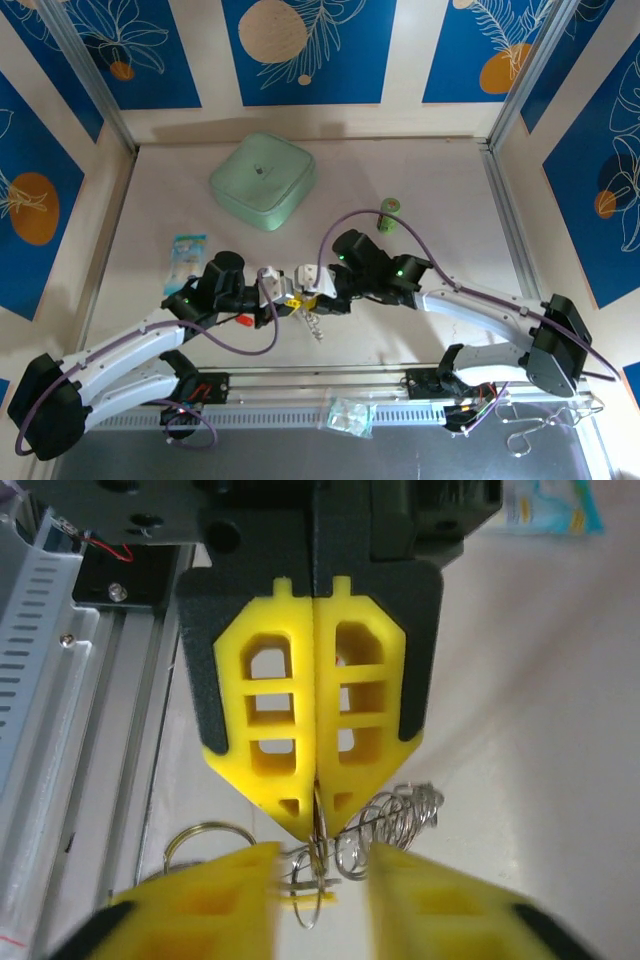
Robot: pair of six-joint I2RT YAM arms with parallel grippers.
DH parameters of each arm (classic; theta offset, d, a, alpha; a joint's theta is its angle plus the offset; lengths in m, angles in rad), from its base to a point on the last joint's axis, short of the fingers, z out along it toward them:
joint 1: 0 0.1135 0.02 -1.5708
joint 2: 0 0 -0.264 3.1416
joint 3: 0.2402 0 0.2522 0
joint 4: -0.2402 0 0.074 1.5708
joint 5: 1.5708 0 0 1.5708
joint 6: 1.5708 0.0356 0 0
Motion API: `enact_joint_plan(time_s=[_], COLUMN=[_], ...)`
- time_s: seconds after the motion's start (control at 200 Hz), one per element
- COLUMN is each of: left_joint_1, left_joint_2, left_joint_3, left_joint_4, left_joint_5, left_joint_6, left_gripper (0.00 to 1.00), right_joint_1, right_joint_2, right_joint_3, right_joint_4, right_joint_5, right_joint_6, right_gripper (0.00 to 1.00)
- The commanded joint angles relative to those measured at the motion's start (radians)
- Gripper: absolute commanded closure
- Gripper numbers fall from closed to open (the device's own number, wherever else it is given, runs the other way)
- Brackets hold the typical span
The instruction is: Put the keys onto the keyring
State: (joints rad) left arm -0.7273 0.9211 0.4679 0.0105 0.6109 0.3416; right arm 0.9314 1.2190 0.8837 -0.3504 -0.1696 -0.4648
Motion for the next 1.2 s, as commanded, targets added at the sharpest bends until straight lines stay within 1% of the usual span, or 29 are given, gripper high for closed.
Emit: enact_joint_plan(time_s=[0.0, 0.055, 0.16, 0.24, 0.31, 0.48, 0.545, 0.62, 0.705, 0.765, 0.81, 0.9, 0.975, 1.195], left_joint_1=[-0.01, -0.011, -0.01, -0.01, -0.01, -0.01, -0.01, -0.01, -0.01, -0.011, -0.011, -0.011, -0.009, -0.011], left_joint_2=[-0.037, -0.045, -0.05, -0.048, -0.048, -0.048, -0.048, -0.048, -0.048, -0.047, -0.048, -0.05, -0.051, -0.055], left_joint_3=[-0.026, -0.043, -0.063, -0.067, -0.068, -0.069, -0.069, -0.071, -0.069, -0.069, -0.069, -0.069, -0.071, -0.071], left_joint_4=[0.121, 0.154, 0.188, 0.191, 0.19, 0.191, 0.196, 0.202, 0.204, 0.204, 0.204, 0.202, 0.198, 0.206], left_joint_5=[0.041, 0.045, 0.058, 0.067, 0.067, 0.066, 0.066, 0.067, 0.07, 0.072, 0.072, 0.072, 0.072, 0.077], left_joint_6=[-0.022, -0.026, -0.033, -0.033, -0.033, -0.033, -0.036, -0.038, -0.039, -0.039, -0.039, -0.039, -0.036, -0.036], left_gripper=[1.0, 1.0, 1.0, 1.0, 1.0, 1.0, 1.0, 1.0, 1.0, 1.0, 1.0, 1.0, 1.0, 1.0], right_joint_1=[-0.054, -0.062, -0.062, -0.062, -0.062, -0.062, -0.063, -0.063, -0.064, -0.063, -0.063, -0.065, -0.069, -0.086], right_joint_2=[-0.091, -0.109, -0.116, -0.115, -0.113, -0.113, -0.11, -0.104, -0.095, -0.089, -0.086, -0.087, -0.096, -0.111], right_joint_3=[-0.098, -0.134, -0.172, -0.182, -0.183, -0.176, -0.17, -0.164, -0.158, -0.154, -0.149, -0.146, -0.149, -0.157], right_joint_4=[0.143, 0.185, 0.234, 0.249, 0.252, 0.236, 0.224, 0.214, 0.21, 0.205, 0.202, 0.196, 0.198, 0.186], right_joint_5=[-0.154, -0.177, -0.18, -0.176, -0.177, -0.178, -0.173, -0.173, -0.171, -0.169, -0.168, -0.168, -0.169, -0.171], right_joint_6=[0.112, 0.14, 0.181, 0.192, 0.195, 0.188, 0.186, 0.183, 0.183, 0.181, 0.18, 0.178, 0.181, 0.186], right_gripper=[0.64, 0.63, 0.63, 0.66, 0.7, 0.85, 0.88, 0.88, 0.84, 0.84, 0.85, 0.93, 0.96, 0.97])
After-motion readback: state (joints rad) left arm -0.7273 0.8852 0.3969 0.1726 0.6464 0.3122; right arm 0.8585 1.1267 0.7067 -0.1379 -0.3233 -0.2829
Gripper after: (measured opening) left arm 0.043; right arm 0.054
